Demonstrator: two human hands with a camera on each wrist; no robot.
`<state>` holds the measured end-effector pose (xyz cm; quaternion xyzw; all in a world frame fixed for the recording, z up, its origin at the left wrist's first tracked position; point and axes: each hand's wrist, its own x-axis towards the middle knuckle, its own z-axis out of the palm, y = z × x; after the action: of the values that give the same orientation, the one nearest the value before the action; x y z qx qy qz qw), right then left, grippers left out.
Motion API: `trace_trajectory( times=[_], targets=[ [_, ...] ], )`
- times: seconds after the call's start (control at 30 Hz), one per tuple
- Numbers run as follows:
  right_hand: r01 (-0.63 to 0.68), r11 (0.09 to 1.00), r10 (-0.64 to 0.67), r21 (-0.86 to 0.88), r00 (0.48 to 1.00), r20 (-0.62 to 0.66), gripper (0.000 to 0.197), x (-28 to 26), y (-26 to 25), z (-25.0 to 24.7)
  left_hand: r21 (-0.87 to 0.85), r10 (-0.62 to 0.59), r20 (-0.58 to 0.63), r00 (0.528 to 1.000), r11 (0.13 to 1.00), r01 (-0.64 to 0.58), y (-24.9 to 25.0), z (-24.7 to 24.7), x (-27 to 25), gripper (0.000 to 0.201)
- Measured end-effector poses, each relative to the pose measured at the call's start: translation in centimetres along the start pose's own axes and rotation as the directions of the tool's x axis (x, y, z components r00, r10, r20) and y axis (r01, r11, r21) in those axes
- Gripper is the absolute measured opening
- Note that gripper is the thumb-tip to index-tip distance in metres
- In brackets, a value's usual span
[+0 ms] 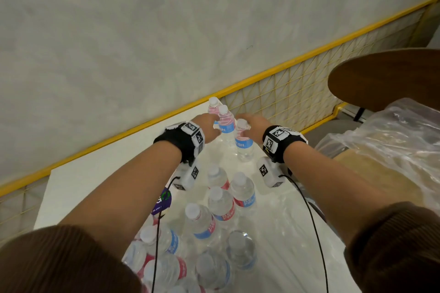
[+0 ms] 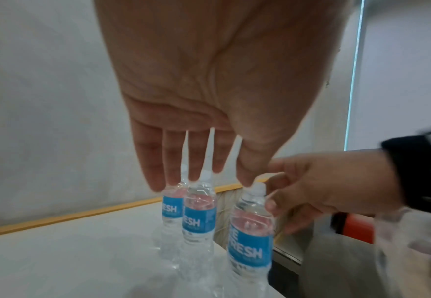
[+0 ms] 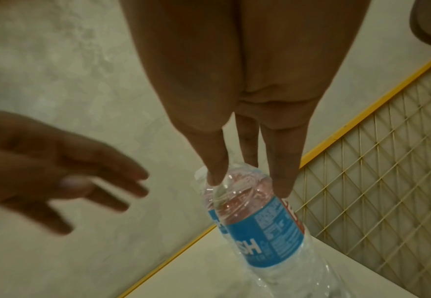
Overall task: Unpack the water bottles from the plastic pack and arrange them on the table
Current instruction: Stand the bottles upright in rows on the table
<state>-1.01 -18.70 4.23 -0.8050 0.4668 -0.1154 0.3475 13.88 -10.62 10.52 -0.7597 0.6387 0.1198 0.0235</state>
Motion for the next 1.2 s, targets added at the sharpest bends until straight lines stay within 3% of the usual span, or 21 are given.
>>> trace_trajectory(
  times=[0.1, 0.3, 0.53, 0.67, 0.77, 0.93, 1.03, 1.2],
  targets=[
    [0.026, 1.000, -0.026, -0.005, 1.000, 0.016, 0.062, -0.4, 0.0, 0.3, 0.025, 0.001, -0.090, 0.996, 1.000, 0.001, -0.2, -0.6, 2.8, 0.047],
    [0.035, 0.999, -0.035, -0.040, 0.999, -0.009, 0.059, -1.0, 0.5, 0.2, 0.170, 0.021, -0.157, 0.987, 0.985, 0.006, -1.5, -0.6, 8.7, 0.065],
    [0.047, 0.998, -0.048, -0.036, 0.998, -0.027, 0.057, -0.4, 0.1, 0.9, 0.282, -0.020, -0.041, 0.999, 0.959, 0.031, -2.3, 1.5, 12.1, 0.067],
    [0.037, 0.999, -0.037, -0.025, 0.999, -0.020, 0.057, 0.0, -0.2, 1.2, 0.240, -0.033, -0.019, 0.999, 0.970, 0.037, -4.5, 3.1, 14.7, 0.064],
    [0.034, 0.999, -0.034, -0.019, 0.999, -0.018, 0.057, 0.1, -0.5, 1.2, 0.223, 0.014, -0.054, 0.998, 0.975, -0.002, -3.3, 1.7, 11.7, 0.060],
    [0.043, 0.999, -0.044, -0.010, 0.999, -0.013, 0.057, -0.2, -1.0, 1.0, 0.020, -0.002, 0.001, 1.000, 1.000, 0.002, -3.3, 1.5, 11.0, 0.050],
    [0.037, 0.999, -0.037, 0.000, 0.999, -0.004, 0.058, -0.5, -1.1, 0.7, -0.029, 0.040, -0.037, 0.999, 0.999, -0.041, -2.9, 1.5, 11.0, 0.044],
    [0.031, 0.999, -0.031, 0.018, 0.999, 0.011, 0.058, -0.6, -1.0, 0.6, -0.067, 0.000, -0.050, 0.999, 0.998, -0.003, -2.8, 1.3, 11.2, 0.050]
  ],
)
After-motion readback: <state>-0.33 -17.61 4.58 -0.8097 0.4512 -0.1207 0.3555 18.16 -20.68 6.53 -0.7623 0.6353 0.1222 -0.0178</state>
